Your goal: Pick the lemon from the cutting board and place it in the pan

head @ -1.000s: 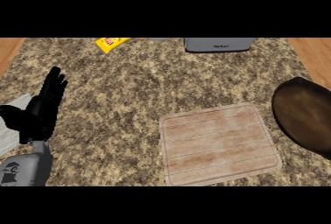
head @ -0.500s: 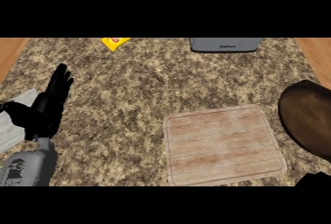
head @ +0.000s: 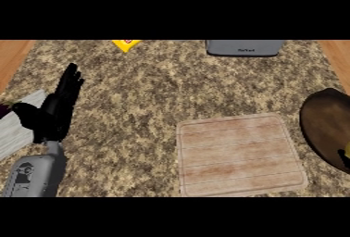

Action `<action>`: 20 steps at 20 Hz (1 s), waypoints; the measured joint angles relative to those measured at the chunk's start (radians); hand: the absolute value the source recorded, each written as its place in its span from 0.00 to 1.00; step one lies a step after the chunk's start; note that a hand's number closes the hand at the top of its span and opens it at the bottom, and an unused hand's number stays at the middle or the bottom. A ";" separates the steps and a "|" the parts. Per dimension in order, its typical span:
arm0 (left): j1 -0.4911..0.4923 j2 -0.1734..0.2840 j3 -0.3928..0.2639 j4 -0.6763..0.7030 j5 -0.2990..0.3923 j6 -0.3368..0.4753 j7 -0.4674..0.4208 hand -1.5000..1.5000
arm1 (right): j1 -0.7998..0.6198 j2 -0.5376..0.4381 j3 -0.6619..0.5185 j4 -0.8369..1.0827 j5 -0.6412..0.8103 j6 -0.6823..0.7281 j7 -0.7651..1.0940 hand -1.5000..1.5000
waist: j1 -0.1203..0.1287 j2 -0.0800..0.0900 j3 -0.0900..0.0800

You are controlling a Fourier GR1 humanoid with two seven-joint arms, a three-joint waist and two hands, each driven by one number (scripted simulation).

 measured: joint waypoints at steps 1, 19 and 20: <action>-0.001 -0.001 -0.002 -0.001 -0.002 0.000 -0.002 0.50 | -0.031 -0.016 -0.011 0.071 0.022 -0.028 -0.033 1.00 | 0.002 0.001 0.000; -0.042 -0.016 -0.014 0.027 -0.006 -0.004 -0.003 0.50 | -0.558 -0.180 -0.051 1.217 0.150 -0.167 -0.397 0.00 | 0.037 0.016 0.004; -0.044 -0.018 -0.013 0.032 -0.004 -0.004 -0.007 0.50 | -0.575 -0.190 -0.047 1.252 0.150 -0.128 -0.401 0.00 | 0.037 0.017 0.004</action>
